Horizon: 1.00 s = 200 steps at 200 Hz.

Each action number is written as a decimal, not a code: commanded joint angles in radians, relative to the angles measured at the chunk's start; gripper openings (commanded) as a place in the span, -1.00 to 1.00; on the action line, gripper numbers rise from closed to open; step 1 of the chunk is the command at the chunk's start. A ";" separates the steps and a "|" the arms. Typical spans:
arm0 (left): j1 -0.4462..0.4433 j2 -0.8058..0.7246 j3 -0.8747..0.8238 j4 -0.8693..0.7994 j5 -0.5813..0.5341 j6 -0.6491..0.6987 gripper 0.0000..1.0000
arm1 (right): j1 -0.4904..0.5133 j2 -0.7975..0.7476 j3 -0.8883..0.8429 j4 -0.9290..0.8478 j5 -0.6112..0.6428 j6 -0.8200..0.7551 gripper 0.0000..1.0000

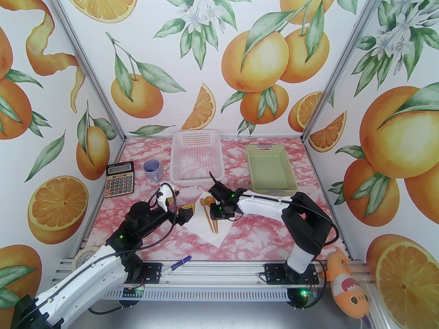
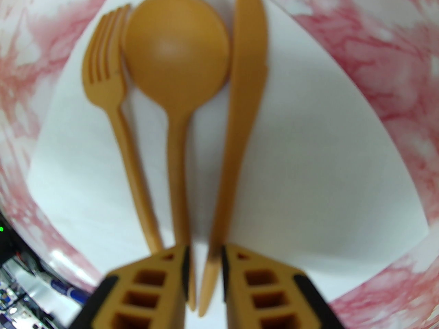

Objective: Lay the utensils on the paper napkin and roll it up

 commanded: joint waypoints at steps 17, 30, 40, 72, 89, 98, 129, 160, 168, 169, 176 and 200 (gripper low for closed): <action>-0.003 -0.011 0.064 -0.076 -0.004 0.050 1.00 | 0.009 -0.021 -0.012 0.012 0.011 0.008 -0.45; -0.004 -0.012 0.075 -0.094 -0.004 0.069 1.00 | 0.009 -0.041 -0.009 0.002 0.023 0.002 -0.42; -0.004 -0.011 0.085 -0.108 -0.005 0.083 1.00 | 0.009 -0.059 -0.006 -0.008 0.030 -0.005 -0.40; -0.003 -0.008 0.122 -0.174 0.004 0.142 1.00 | 0.005 -0.126 0.016 -0.060 0.078 -0.038 -0.30; -0.005 -0.003 0.141 -0.216 0.004 0.180 1.00 | -0.011 -0.171 0.025 -0.085 0.099 -0.057 -0.23; -0.007 -0.001 0.149 -0.240 0.000 0.200 1.00 | -0.028 -0.199 0.024 -0.094 0.105 -0.064 -0.21; -0.038 0.012 0.169 -0.305 -0.009 0.275 0.95 | -0.115 -0.293 0.008 -0.113 0.106 -0.092 -0.18; -0.126 0.047 0.190 -0.361 -0.061 0.339 0.88 | -0.210 -0.383 -0.030 -0.112 0.122 -0.121 -0.09; -0.158 0.056 0.196 -0.376 -0.088 0.357 0.87 | -0.236 -0.404 -0.043 -0.105 0.120 -0.124 -0.07; -0.163 0.058 0.197 -0.378 -0.092 0.359 0.87 | -0.239 -0.406 -0.045 -0.104 0.118 -0.125 -0.07; -0.192 0.069 0.202 -0.388 -0.118 0.374 0.86 | -0.263 -0.426 -0.059 -0.096 0.109 -0.126 -0.05; -0.291 0.110 0.218 -0.402 -0.207 0.420 0.86 | -0.346 -0.500 -0.114 -0.046 0.067 -0.118 0.04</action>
